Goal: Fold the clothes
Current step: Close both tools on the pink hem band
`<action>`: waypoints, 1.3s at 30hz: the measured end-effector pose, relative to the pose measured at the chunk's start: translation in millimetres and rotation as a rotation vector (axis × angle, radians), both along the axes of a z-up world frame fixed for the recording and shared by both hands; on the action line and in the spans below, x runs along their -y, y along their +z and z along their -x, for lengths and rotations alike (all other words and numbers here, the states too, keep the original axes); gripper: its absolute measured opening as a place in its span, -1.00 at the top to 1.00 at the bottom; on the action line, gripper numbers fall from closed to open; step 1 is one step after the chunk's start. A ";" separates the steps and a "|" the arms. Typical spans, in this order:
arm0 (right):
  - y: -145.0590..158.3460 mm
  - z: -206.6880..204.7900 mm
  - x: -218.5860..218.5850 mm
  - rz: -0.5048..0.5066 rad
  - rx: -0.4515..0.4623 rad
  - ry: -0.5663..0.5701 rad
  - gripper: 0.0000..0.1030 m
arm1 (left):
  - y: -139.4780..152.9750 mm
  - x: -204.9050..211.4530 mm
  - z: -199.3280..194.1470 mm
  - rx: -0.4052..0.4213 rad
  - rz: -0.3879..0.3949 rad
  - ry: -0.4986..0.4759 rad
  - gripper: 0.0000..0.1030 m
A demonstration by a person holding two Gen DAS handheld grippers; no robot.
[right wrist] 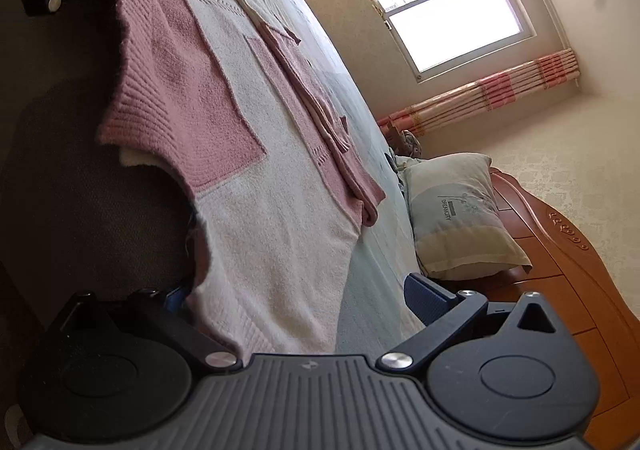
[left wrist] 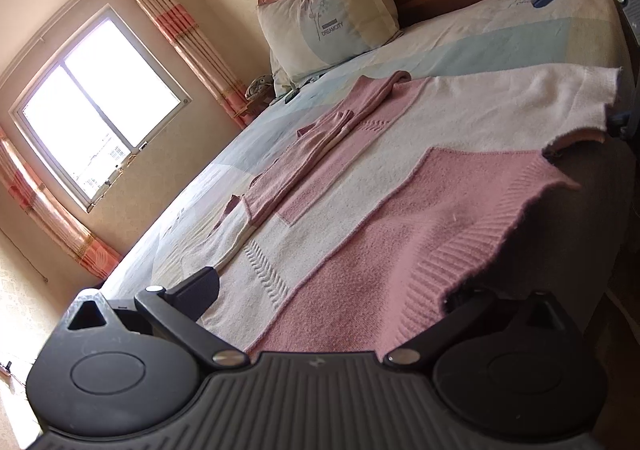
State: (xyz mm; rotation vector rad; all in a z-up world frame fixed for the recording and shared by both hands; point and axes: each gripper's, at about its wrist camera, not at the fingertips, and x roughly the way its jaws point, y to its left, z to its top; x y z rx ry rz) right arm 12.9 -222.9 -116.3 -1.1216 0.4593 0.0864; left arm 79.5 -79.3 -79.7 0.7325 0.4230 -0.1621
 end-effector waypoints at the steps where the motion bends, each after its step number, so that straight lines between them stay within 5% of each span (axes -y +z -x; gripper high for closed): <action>1: -2.1 1.4 8.4 0.024 -0.014 -0.004 -1.00 | -1.3 0.4 0.0 -0.001 0.000 -0.002 -0.99; 7: -4.9 0.1 23.6 0.011 -0.009 0.056 -1.00 | -10.0 2.6 7.0 -0.018 -0.042 -0.005 -0.99; 16: -10.9 -2.8 -2.1 0.050 0.060 0.180 -1.00 | -24.7 -12.3 19.6 -0.001 -0.208 0.026 -0.99; 23: -13.2 -9.2 16.0 0.068 0.058 0.102 -1.00 | -31.8 8.1 17.5 0.056 -0.337 -0.013 -0.99; 27: -16.4 -5.5 1.1 0.084 0.080 0.148 -1.00 | -35.9 27.1 16.6 0.072 -0.401 -0.070 -0.99; 33: -19.6 -8.3 13.5 0.098 0.084 0.154 -1.00 | -45.9 -6.6 13.8 0.059 -0.522 0.038 -0.99; 39: -23.5 -13.8 14.8 0.133 0.099 0.159 -1.00 | -52.7 1.8 15.9 0.089 -0.584 0.012 -0.99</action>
